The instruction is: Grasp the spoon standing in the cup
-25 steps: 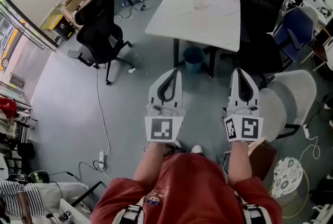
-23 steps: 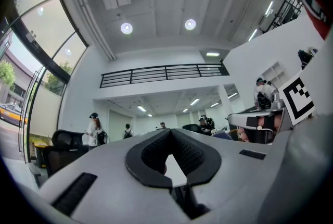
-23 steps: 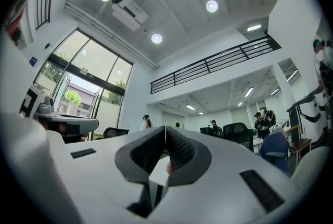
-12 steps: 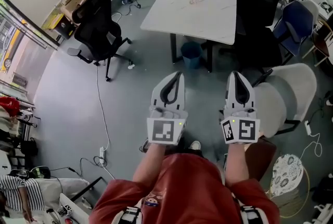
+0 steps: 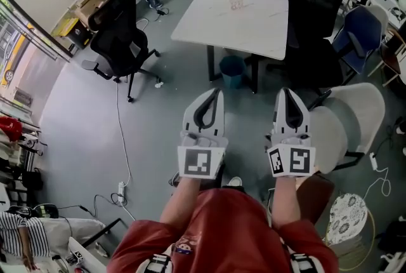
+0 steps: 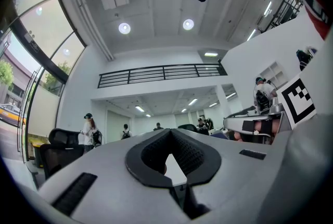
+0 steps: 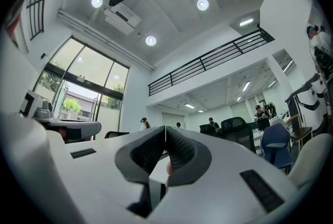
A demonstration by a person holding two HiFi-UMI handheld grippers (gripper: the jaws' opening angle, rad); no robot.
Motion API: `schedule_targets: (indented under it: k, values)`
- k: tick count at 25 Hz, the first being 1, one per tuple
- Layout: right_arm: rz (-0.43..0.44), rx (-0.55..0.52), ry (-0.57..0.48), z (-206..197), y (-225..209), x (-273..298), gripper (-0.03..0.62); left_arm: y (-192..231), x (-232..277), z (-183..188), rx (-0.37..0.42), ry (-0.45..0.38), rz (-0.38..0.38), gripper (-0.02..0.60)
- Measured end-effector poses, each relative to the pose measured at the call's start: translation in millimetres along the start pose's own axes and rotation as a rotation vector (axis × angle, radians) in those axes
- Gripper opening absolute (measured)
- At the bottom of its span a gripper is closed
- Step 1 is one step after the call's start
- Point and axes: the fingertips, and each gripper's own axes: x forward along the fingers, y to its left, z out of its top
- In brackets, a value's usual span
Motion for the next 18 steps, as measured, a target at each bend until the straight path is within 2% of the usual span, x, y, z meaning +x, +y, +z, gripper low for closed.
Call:
schedule_targets:
  k: [7, 18]
  values:
    - [0.017, -0.029, 0.008, -11, 9, 31, 0.017, 28, 16, -16, -0.031, -0.002, 0.022, 0.009]
    - [0.038, -0.052, 0.043, -49, 19, 129, 0.017, 99, 85, -53, -0.037, 0.003, 0.051, 0.009]
